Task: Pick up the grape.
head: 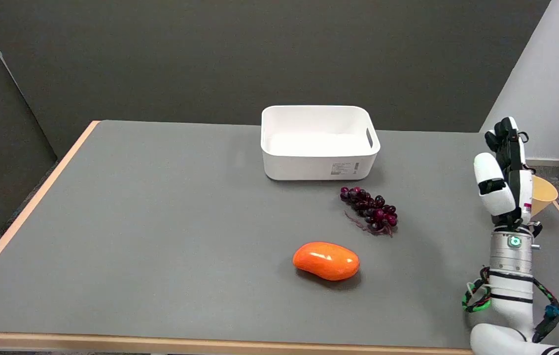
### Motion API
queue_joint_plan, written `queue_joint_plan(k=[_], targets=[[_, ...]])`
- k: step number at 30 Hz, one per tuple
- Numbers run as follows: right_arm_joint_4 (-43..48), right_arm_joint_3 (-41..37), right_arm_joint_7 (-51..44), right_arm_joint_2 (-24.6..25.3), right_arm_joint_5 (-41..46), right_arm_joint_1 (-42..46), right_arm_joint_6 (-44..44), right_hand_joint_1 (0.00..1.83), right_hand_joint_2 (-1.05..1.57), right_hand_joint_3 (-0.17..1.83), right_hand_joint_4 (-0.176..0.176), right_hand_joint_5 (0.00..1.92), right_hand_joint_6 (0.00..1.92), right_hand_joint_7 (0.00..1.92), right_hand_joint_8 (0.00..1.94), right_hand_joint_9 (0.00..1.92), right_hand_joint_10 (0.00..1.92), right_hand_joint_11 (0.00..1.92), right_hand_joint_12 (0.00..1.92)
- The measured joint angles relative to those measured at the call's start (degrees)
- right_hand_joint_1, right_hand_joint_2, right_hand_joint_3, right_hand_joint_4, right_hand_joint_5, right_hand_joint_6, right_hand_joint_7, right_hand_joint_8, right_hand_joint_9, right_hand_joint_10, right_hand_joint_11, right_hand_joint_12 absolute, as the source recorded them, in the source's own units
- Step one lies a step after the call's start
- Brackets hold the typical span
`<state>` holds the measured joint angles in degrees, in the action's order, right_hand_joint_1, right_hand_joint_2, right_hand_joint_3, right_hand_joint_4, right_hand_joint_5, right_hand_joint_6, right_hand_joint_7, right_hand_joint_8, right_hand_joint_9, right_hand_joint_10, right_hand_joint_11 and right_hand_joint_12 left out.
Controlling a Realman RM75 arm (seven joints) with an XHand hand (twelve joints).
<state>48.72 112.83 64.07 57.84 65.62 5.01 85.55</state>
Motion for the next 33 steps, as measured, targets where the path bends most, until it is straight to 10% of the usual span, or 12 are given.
queue_joint_plan(k=[33], targets=[[10.18,-0.02,-31.37,-1.23,-14.07,9.49,-16.50,0.41,0.67,0.74,-0.176,0.19,0.42,0.25,0.49,0.08,0.78,0.00,0.64]])
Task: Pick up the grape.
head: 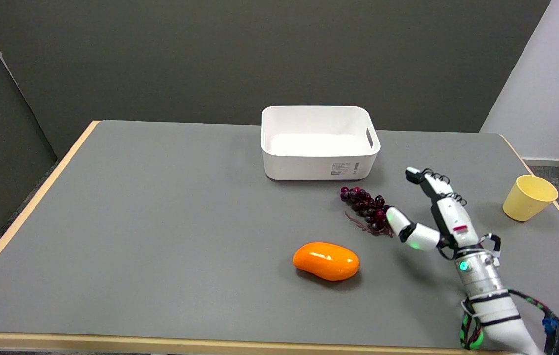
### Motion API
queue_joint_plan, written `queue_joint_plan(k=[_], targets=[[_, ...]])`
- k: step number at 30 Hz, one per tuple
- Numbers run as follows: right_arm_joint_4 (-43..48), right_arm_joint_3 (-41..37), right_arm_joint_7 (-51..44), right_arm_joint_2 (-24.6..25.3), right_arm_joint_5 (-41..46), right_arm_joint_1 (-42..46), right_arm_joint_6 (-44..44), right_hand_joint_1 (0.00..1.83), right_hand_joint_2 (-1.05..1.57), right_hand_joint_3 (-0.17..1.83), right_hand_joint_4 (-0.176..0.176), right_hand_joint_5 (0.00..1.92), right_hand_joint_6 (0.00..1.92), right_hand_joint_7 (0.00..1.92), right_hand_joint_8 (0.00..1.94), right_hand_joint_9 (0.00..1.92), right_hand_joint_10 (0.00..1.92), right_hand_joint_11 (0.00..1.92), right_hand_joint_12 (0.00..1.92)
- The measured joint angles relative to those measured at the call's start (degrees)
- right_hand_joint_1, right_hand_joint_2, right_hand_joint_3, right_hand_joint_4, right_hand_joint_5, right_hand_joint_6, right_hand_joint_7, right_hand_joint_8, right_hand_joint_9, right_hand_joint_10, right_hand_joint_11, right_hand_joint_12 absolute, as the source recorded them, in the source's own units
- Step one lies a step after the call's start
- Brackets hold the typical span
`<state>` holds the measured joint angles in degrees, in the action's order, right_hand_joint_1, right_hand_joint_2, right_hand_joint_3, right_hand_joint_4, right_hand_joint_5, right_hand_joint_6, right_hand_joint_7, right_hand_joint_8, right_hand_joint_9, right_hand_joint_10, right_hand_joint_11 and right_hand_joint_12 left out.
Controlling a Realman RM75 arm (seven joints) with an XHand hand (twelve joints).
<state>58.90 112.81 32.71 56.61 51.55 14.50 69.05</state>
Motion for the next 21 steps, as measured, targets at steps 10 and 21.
queue_joint_plan(k=[10,21], targets=[[2.99,5.89,-12.70,0.93,5.43,1.98,5.92,0.41,0.67,0.74,-0.174,0.19,0.42,0.26,0.49,0.09,0.79,0.00,0.66],[3.10,8.84,-20.19,1.35,9.26,-0.85,1.21,0.44,0.67,0.76,-0.176,0.16,0.41,0.25,0.50,0.08,0.79,0.00,0.74]])
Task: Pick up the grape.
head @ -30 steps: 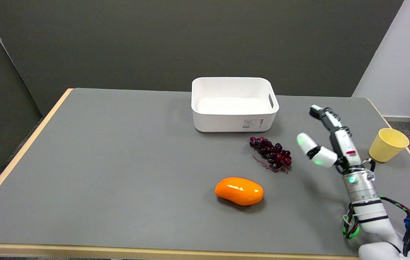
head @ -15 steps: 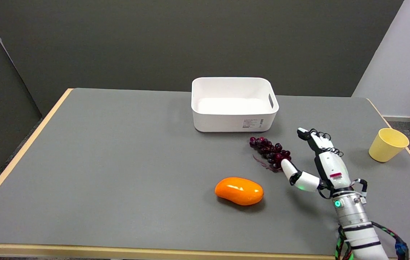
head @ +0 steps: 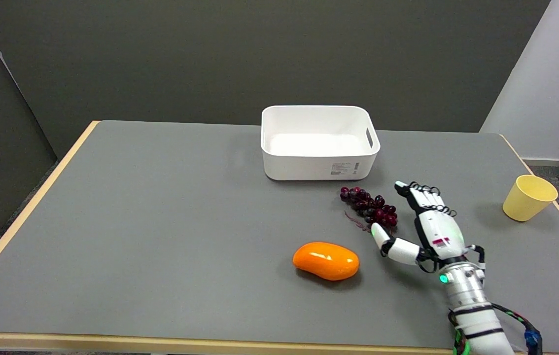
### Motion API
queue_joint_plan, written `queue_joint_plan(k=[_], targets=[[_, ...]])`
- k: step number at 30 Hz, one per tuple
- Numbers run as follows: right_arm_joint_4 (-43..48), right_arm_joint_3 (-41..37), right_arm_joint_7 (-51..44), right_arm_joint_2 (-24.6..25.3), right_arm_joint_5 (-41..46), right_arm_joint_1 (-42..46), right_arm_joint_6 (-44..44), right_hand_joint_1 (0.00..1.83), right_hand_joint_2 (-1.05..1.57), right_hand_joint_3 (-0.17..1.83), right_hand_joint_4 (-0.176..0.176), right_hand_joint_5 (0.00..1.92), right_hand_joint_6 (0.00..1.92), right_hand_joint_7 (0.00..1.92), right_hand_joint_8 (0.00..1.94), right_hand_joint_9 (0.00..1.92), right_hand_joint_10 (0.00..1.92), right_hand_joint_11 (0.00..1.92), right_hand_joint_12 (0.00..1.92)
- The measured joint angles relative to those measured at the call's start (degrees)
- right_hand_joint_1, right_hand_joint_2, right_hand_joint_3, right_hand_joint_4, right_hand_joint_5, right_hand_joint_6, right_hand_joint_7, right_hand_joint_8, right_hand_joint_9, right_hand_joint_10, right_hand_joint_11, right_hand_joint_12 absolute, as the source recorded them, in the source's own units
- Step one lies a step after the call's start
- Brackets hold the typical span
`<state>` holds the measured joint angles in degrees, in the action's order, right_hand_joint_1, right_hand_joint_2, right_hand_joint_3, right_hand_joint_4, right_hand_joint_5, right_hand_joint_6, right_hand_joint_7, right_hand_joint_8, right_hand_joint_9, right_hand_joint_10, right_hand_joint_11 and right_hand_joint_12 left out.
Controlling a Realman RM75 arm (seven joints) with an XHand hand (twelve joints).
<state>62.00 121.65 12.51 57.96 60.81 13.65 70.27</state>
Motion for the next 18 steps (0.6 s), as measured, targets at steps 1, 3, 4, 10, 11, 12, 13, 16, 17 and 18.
queue_joint_plan(k=[1,3,4,10,11,12,13,16,17,18], targets=[[-0.23,0.13,-0.62,0.12,0.45,-0.57,-1.06,0.49,0.63,0.84,-0.176,0.14,0.45,0.22,0.53,0.08,0.77,0.00,0.73],[-0.74,0.26,-1.74,0.38,1.24,-1.71,-3.04,0.53,0.61,0.89,-0.176,0.13,0.47,0.20,0.55,0.08,0.75,0.00,0.72],[-1.10,0.33,-2.31,0.56,1.67,-2.39,-4.12,0.48,0.65,0.80,-0.176,0.14,0.43,0.21,0.51,0.07,0.77,0.00,0.73],[-3.18,0.46,-5.00,1.72,3.80,-5.88,-9.54,0.44,0.67,0.74,-0.176,0.15,0.40,0.21,0.48,0.06,0.77,0.00,0.74],[-3.45,0.47,-5.35,1.90,4.07,-6.36,-10.25,0.44,0.67,0.74,-0.176,0.15,0.40,0.21,0.48,0.06,0.77,0.00,0.74],[-3.70,0.48,-5.66,2.05,4.33,-6.83,-10.89,0.45,0.68,0.74,-0.176,0.15,0.40,0.21,0.48,0.06,0.77,0.00,0.75],[-3.92,0.50,-5.96,2.20,4.54,-7.22,-11.50,0.46,0.68,0.74,-0.176,0.15,0.40,0.22,0.48,0.06,0.77,0.00,0.75],[-4.41,0.55,-6.75,2.58,5.06,-8.32,-12.88,0.52,0.68,0.82,-0.176,0.15,0.44,0.27,0.58,0.14,0.83,0.00,0.81],[-4.52,0.57,-6.95,2.68,5.20,-8.61,-13.22,0.53,0.65,0.91,-0.176,0.14,0.49,0.28,0.64,0.18,0.83,0.00,0.86],[-4.62,0.59,-7.14,2.77,5.30,-8.88,-13.53,0.56,0.69,0.92,-0.176,0.19,0.56,0.32,0.77,0.25,0.89,0.00,0.95]])
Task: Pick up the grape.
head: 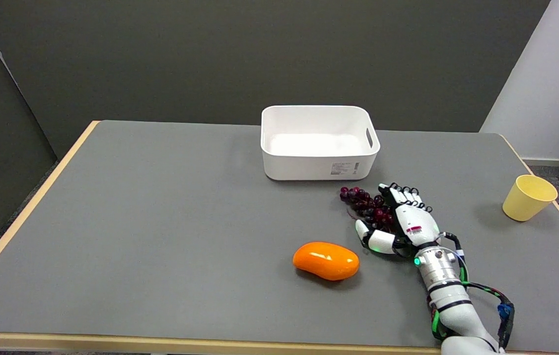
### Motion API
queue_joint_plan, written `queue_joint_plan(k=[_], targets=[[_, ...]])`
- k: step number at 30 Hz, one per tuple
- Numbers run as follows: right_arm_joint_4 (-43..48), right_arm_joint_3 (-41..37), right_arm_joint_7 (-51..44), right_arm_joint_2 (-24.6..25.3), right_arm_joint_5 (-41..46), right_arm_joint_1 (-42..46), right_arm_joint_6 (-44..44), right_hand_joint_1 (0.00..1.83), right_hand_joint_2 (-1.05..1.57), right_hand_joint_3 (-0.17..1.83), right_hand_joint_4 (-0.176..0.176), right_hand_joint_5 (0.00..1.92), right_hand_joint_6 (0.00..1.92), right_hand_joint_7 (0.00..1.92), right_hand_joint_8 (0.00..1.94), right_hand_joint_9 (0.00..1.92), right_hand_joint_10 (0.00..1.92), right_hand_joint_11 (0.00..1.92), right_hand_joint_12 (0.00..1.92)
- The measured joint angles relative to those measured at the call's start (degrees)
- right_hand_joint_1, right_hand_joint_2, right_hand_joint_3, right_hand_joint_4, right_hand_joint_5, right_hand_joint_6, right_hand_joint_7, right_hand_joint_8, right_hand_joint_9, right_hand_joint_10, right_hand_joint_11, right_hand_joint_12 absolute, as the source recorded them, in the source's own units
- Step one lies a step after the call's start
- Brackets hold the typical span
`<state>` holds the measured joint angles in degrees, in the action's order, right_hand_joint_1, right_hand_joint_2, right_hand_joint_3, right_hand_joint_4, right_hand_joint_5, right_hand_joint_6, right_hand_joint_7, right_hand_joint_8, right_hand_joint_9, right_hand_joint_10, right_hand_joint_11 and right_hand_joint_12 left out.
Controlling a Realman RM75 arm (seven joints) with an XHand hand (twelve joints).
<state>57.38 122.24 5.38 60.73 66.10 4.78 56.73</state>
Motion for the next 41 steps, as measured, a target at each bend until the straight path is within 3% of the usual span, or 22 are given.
queue_joint_plan(k=[3,4,6,8,10,12,14,17,21,25,30,36,41], targets=[[-0.26,0.05,-0.53,0.27,0.33,-0.73,-0.47,0.62,0.79,0.90,-0.176,0.32,0.82,0.30,1.19,0.39,1.06,0.01,1.14],[-0.35,0.07,-0.72,0.37,0.39,-0.95,-0.46,0.68,0.88,0.79,-0.176,0.38,1.01,0.27,1.37,0.43,1.17,0.05,1.24],[-0.52,0.07,-1.12,0.57,0.47,-1.36,-0.20,0.98,1.22,0.33,-0.176,0.55,1.67,0.26,1.82,0.55,1.58,0.25,1.61],[-0.64,0.18,-1.61,0.81,0.44,-1.68,0.27,1.12,1.30,0.13,-0.176,0.69,1.32,0.42,1.94,0.54,1.68,0.12,1.84],[-0.68,0.25,-2.05,0.96,0.19,-2.01,0.85,1.10,1.36,0.05,-0.176,0.69,1.36,0.35,1.94,0.39,1.90,0.01,1.91],[-0.66,0.35,-2.40,1.14,-0.19,-2.20,1.28,0.99,1.16,0.39,-0.151,0.62,1.62,0.03,1.94,0.31,1.92,0.00,1.92],[-0.49,0.49,-2.83,1.23,-0.70,-2.30,1.59,0.99,1.14,0.45,-0.165,0.60,1.65,0.00,1.94,0.25,1.92,0.00,1.92],[-0.05,0.51,-3.44,1.18,-0.99,-2.45,2.22,1.00,1.09,0.53,-0.173,0.62,1.66,0.00,1.94,0.30,1.92,0.00,1.92],[1.42,0.45,-4.42,0.65,-1.63,-2.70,3.81,0.99,1.05,0.58,-0.133,0.65,1.64,0.02,1.94,0.46,1.92,0.00,1.92],[4.17,0.35,-5.84,-0.52,-2.54,-2.87,6.32,1.00,1.01,0.61,-0.097,0.69,1.60,0.09,1.94,0.50,1.92,0.18,1.92],[9.21,0.19,-7.81,-2.55,-4.29,-3.00,9.70,1.02,0.97,0.65,-0.100,0.72,1.56,0.14,1.94,0.57,1.92,0.42,1.92],[16.15,-1.42,-10.75,-4.66,-7.47,-3.38,10.45,1.03,0.96,0.64,-0.109,0.74,1.54,0.16,1.94,0.59,1.92,0.52,1.92],[19.92,-3.55,-12.71,-5.13,-9.26,-5.60,5.30,1.03,0.96,0.64,-0.104,0.74,1.53,0.16,1.94,0.59,1.92,0.51,1.92]])
